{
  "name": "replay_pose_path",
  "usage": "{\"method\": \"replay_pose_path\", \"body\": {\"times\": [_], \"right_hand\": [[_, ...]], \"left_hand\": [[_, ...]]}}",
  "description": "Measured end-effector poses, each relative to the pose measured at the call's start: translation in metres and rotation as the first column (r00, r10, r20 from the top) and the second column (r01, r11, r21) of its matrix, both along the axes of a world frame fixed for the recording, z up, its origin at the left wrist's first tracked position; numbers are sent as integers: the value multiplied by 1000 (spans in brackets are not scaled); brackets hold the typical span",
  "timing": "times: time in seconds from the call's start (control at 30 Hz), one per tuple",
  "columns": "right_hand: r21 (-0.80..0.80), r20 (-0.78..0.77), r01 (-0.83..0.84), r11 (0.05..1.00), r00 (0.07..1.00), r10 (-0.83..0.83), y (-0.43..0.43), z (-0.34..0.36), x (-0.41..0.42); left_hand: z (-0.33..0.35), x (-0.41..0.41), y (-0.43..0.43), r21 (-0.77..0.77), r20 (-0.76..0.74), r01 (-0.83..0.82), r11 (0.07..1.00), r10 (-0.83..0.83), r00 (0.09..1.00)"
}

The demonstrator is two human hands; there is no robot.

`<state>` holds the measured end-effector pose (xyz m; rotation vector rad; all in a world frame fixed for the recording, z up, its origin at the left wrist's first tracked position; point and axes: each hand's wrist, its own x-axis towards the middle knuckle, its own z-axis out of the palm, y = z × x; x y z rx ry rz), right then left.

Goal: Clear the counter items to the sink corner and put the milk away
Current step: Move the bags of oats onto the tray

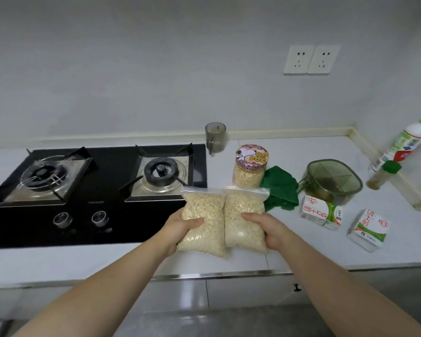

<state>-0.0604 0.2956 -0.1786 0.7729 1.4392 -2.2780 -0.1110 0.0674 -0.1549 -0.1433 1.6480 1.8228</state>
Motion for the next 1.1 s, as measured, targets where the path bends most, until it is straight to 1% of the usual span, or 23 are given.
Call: {"method": "replay_pose_path", "body": {"times": [0.13,0.3,0.5,0.67,0.8,0.9,1.1], "right_hand": [[6,2,-79,997,997,79,-41,9,-16],[15,-28,-142,990,989,142,-117,23,-42],[38,-64,-222,974,973,224,-246,42,-55],[43,-132,-308,950,941,311,-354,61,-61],[62,-165,-336,940,925,341,-430,76,-68],[61,-177,-365,929,912,370,-485,82,-70],[89,-230,-465,881,851,473,-570,88,-81]], "left_hand": [[8,2,-45,6,-17,-87,996,88,996],[21,-6,-122,20,-100,-192,981,193,976],[36,6,-251,27,-174,-295,955,295,939],[47,18,-360,27,-232,-341,940,338,912],[58,26,-432,49,-270,-384,922,382,884],[62,33,-482,49,-304,-453,890,446,842],[55,42,-558,53,-279,-604,795,593,755]]}}
